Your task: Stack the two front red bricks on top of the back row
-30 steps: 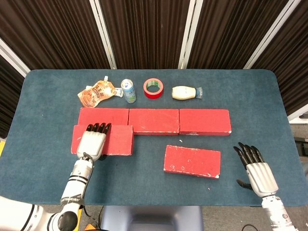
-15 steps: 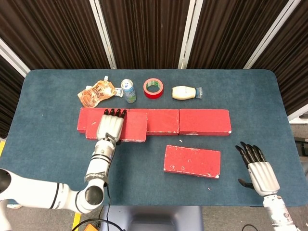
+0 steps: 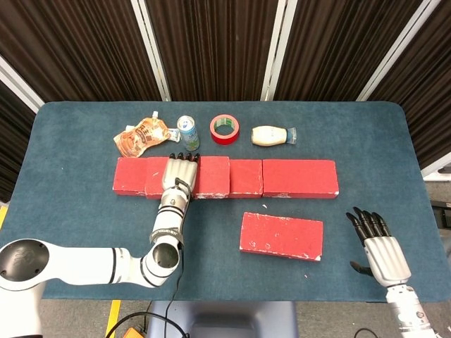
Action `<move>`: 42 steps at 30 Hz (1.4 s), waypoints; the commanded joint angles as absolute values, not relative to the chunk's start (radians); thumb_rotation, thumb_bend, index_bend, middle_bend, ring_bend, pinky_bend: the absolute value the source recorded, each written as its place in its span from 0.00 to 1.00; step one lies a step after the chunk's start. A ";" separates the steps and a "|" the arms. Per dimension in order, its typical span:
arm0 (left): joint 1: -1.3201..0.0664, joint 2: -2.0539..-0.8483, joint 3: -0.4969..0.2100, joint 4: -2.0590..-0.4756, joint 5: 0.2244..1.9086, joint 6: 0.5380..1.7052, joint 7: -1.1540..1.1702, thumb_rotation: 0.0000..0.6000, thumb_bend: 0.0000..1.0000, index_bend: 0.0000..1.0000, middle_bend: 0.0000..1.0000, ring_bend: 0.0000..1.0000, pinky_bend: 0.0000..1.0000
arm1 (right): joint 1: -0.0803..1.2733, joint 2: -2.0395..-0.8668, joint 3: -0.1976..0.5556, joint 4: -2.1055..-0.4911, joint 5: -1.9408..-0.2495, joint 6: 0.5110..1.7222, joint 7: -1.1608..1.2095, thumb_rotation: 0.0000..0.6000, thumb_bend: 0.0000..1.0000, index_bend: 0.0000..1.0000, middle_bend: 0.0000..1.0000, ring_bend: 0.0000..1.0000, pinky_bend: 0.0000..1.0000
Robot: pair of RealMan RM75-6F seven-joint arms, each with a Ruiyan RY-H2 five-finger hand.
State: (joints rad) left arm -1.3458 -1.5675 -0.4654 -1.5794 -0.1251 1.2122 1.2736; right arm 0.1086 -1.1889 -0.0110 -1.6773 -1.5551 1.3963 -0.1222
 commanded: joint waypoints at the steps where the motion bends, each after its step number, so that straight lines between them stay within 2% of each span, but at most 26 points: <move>1: -1.361 -1.590 -0.466 -1.534 -0.144 1.186 1.274 1.00 0.19 0.00 0.16 0.09 0.12 | 0.109 -1.190 -0.010 -1.675 -1.551 1.393 -0.125 1.00 0.00 0.08 0.10 0.01 0.00; 7: -1.387 -1.624 -0.479 -1.463 -0.166 1.151 1.268 1.00 0.19 0.00 0.16 0.09 0.12 | 0.113 -1.196 -0.007 -1.670 -1.541 1.384 -0.130 1.00 0.00 0.08 0.10 0.01 0.00; 18: -1.416 -1.675 -0.459 -1.380 -0.164 1.120 1.283 1.00 0.19 0.00 0.16 0.09 0.11 | 0.114 -1.198 -0.008 -1.667 -1.538 1.381 -0.132 1.00 0.00 0.08 0.10 0.01 0.00; 42: -1.408 -1.702 -0.432 -1.260 -0.109 1.040 1.253 1.00 0.20 0.00 0.13 0.07 0.10 | 0.117 -1.209 -0.005 -1.661 -1.520 1.369 -0.152 1.00 0.00 0.08 0.10 0.01 0.00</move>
